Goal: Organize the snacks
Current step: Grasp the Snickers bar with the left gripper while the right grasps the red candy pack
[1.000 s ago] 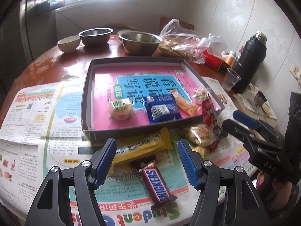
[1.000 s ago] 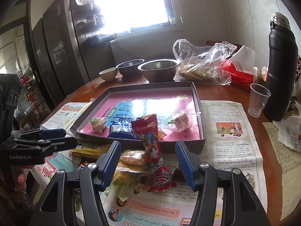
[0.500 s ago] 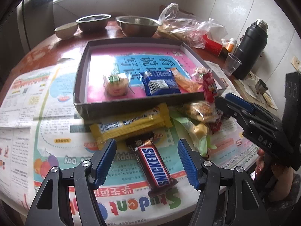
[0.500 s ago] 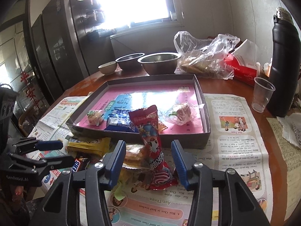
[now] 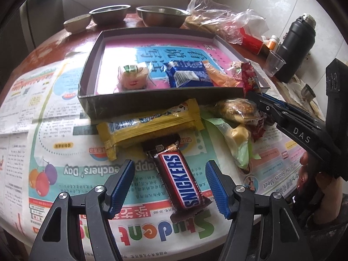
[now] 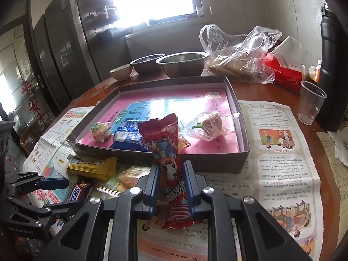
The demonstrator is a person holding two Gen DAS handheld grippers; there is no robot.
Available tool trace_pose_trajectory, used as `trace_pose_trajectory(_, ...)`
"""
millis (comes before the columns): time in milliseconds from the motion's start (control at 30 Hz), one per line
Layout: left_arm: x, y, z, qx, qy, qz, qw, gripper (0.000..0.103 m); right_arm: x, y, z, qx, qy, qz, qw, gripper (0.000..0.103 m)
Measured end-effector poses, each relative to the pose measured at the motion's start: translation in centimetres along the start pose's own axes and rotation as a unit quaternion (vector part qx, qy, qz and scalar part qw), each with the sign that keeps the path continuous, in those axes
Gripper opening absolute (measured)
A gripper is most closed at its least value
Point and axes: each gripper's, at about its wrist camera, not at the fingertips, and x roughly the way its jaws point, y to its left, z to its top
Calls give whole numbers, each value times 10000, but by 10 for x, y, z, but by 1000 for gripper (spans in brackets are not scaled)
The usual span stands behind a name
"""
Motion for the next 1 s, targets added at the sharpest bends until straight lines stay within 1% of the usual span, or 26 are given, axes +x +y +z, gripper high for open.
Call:
trace_pose_trajectory(133, 3, 1, -2, -98, -5, -65, 9999, 69, 6, 0, 0, -28, 26, 13, 10000, 20)
trace_pose_trajectory(233, 3, -1, -4, -96, -57, -16, 9999, 68, 9, -1, -1, -33, 11, 82, 10000, 18)
trace_pose_trajectory(300, 2, -3, -5, -45, -109, 101, 9999, 59, 10, -2, -2, 9, -3, 142, 9999, 18)
trace_pose_trajectory(367, 2, -5, -6, 41, -140, 182, 9997, 43, 8, -3, -3, 70, -43, 207, 9998, 17)
trace_pose_trajectory(433, 2, -7, -6, 85, -141, 144, 9998, 36, 7, -4, -3, 127, -56, 275, 9995, 17)
trace_pose_trajectory(467, 3, -8, -6, 106, -147, 133, 9997, 34, 6, -5, -3, 151, -61, 302, 9994, 17)
trace_pose_trajectory(567, 2, -8, -5, 112, -141, 69, 9998, 30, 4, -6, -3, 200, -103, 331, 9992, 16)
trace_pose_trajectory(633, 1, -8, -5, 119, -147, 55, 9998, 30, 0, -7, -2, 235, -149, 350, 9990, 16)
trace_pose_trajectory(1000, -21, -6, 2, 80, -441, -29, 9990, 29, -20, -13, 5, 408, -472, 403, 9972, 16)
